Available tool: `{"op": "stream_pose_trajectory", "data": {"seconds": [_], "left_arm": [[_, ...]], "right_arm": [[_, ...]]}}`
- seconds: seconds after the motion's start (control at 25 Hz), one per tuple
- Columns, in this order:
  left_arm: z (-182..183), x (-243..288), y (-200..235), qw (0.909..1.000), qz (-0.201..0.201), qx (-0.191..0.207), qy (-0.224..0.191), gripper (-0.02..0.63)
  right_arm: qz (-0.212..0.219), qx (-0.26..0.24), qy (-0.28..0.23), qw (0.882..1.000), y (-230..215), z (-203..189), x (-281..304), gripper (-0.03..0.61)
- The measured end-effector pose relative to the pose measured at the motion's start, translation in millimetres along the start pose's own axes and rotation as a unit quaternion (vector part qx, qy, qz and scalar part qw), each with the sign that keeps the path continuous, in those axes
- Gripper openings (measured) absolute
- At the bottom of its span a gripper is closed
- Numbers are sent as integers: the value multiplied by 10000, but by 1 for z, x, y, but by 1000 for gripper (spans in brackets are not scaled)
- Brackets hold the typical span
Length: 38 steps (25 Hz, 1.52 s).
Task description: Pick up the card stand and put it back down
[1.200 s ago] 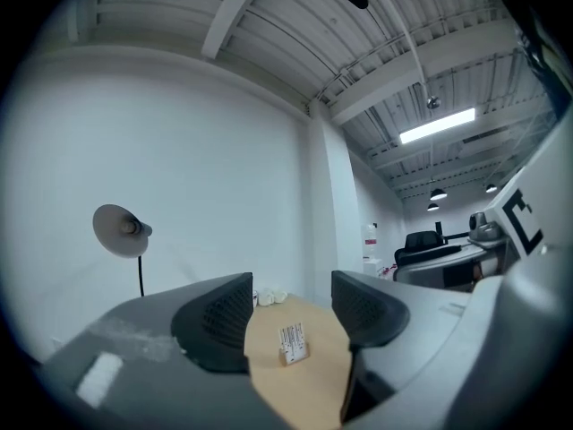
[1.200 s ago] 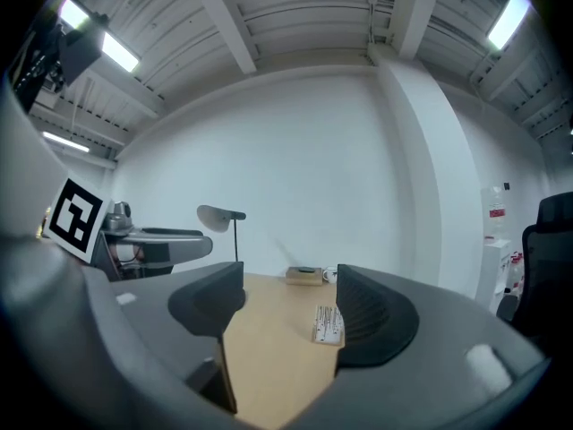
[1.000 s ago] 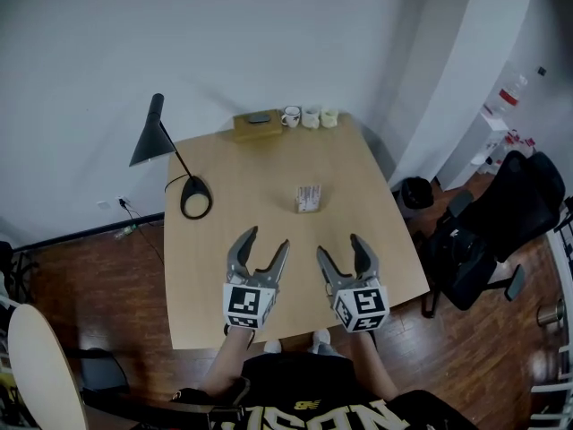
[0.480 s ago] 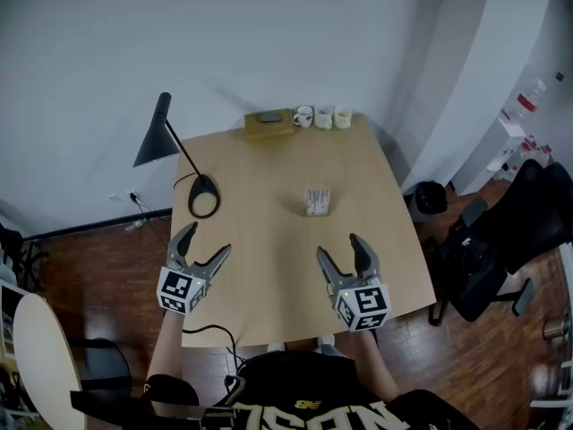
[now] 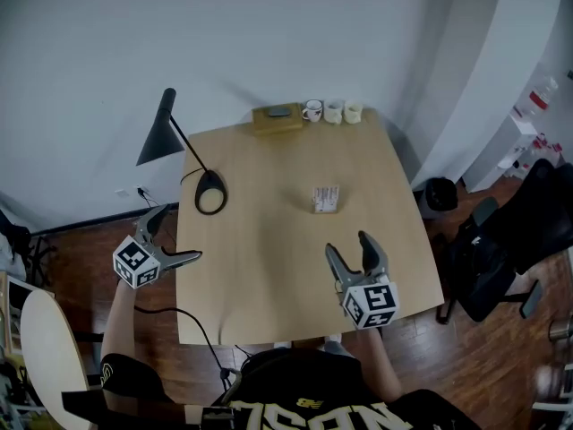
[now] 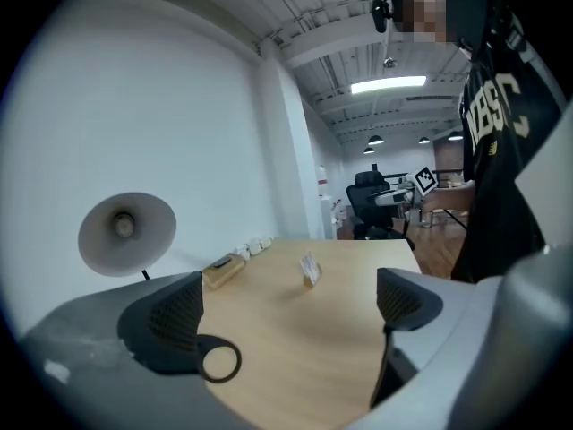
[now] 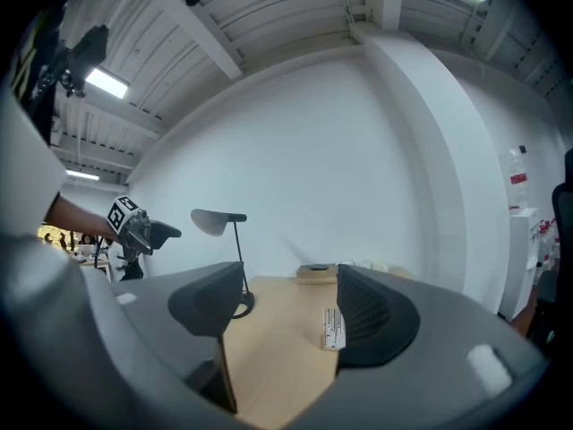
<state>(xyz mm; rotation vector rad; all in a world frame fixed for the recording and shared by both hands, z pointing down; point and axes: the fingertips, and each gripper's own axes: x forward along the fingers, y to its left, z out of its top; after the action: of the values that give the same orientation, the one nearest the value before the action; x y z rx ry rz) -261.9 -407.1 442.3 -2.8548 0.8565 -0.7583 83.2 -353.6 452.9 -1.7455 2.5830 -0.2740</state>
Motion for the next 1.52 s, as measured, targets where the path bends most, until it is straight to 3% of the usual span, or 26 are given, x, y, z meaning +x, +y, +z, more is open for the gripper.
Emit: {"op": "stream_pose_trajectory", "data": {"seconds": [0.2, 0.36, 0.6, 0.8, 1.2, 1.52], "left_arm": [[-18, 29, 11, 9974, -482, 48, 534, 609], [-14, 69, 12, 9959, -780, -173, 434, 592], [-24, 136, 7, 9899, -1265, -215, 610, 567], [-32, 198, -1, 9851, -1599, -485, 412, 563], [-76, 307, -20, 9780, -1917, -555, 601, 526], [-93, 384, -49, 9713, -2256, -510, 552, 499]], "right_arm": [[-141, 105, 166, 9997, -17, -11, -3, 327], [-345, 167, 277, 9989, -37, -17, -8, 327], [-573, 178, 483, 9970, -68, -26, -8, 327], [-682, 245, 606, 9955, -88, -43, -3, 327], [-407, 429, 1187, 9912, -91, -110, 19, 327], [-584, 686, 1447, 9854, -116, -157, 18, 327]]}}
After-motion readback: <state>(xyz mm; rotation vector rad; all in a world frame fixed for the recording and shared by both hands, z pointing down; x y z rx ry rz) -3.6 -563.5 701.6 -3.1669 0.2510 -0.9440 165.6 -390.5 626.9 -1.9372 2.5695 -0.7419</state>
